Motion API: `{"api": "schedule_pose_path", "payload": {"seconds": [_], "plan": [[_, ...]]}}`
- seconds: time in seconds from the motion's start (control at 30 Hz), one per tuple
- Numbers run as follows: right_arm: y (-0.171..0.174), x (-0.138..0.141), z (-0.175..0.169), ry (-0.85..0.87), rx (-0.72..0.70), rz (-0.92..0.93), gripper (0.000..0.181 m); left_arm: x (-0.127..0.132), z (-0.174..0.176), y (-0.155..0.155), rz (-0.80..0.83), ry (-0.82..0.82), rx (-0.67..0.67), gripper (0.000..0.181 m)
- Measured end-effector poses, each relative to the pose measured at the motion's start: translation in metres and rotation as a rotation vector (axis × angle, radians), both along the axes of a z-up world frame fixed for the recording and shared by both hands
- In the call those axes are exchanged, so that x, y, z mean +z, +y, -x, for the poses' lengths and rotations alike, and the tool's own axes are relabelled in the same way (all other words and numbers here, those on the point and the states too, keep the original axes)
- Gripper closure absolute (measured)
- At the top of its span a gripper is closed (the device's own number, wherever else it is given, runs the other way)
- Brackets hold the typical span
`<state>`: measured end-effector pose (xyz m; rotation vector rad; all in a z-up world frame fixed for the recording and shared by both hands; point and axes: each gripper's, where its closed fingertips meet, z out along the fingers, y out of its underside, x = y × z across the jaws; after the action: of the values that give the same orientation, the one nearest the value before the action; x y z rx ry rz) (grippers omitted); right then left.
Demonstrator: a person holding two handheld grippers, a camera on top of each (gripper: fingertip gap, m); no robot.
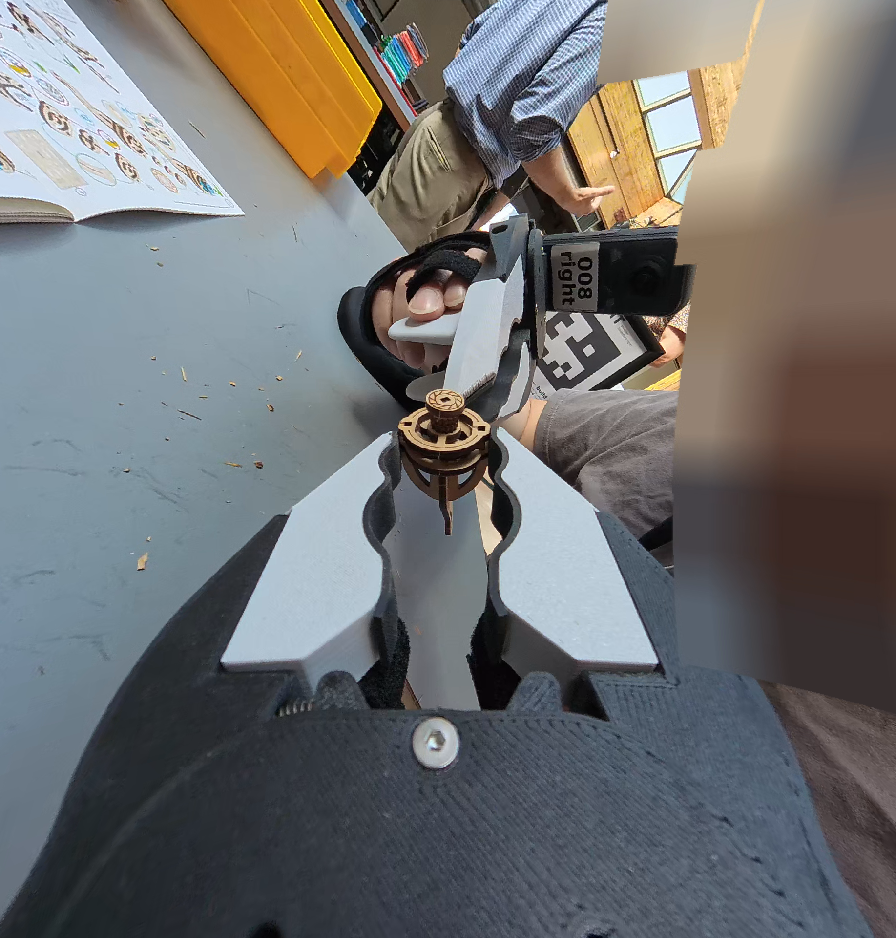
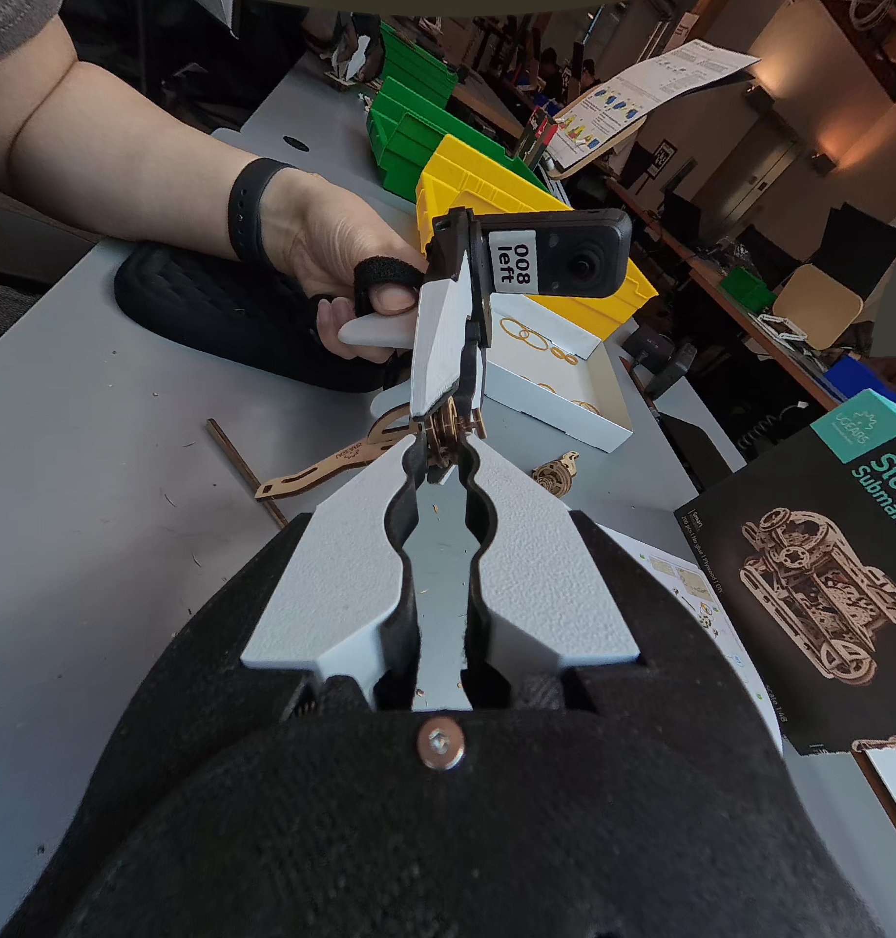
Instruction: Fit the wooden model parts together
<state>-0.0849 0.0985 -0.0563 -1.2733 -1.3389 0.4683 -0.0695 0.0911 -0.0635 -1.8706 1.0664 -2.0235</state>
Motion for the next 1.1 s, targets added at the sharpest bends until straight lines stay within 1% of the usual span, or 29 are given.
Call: {"api": "schedule_pose_path", "payload": {"seconds": [0.13,0.53,0.8,0.9,0.97,1.03,1.1], "plan": [[-0.001,-0.001,0.001,-0.035,-0.008,-0.065,0.172,-0.001,-0.001,-0.002,0.002,-0.002,-0.006,0.149],[0.001,0.010,-0.003,0.036,-0.022,-0.064,0.174,0.007,0.000,-0.005,-0.005,-0.058,-0.030,0.149],[0.007,0.014,-0.008,0.059,-0.057,-0.073,0.174,0.009,-0.001,-0.006,0.046,-0.081,-0.031,0.145],[0.010,0.016,-0.009,0.071,-0.073,-0.069,0.174,0.008,-0.003,-0.004,0.058,-0.083,-0.015,0.151],[0.010,0.014,-0.009,0.070,-0.064,-0.052,0.174,0.006,-0.002,-0.004,0.060,-0.069,-0.016,0.152],[0.010,0.012,-0.009,0.064,-0.061,-0.050,0.170,0.003,-0.002,-0.003,0.057,-0.053,-0.008,0.152],[0.007,0.012,-0.008,0.062,-0.044,-0.056,0.162,0.000,-0.002,-0.003,0.054,-0.030,-0.006,0.152]]}}
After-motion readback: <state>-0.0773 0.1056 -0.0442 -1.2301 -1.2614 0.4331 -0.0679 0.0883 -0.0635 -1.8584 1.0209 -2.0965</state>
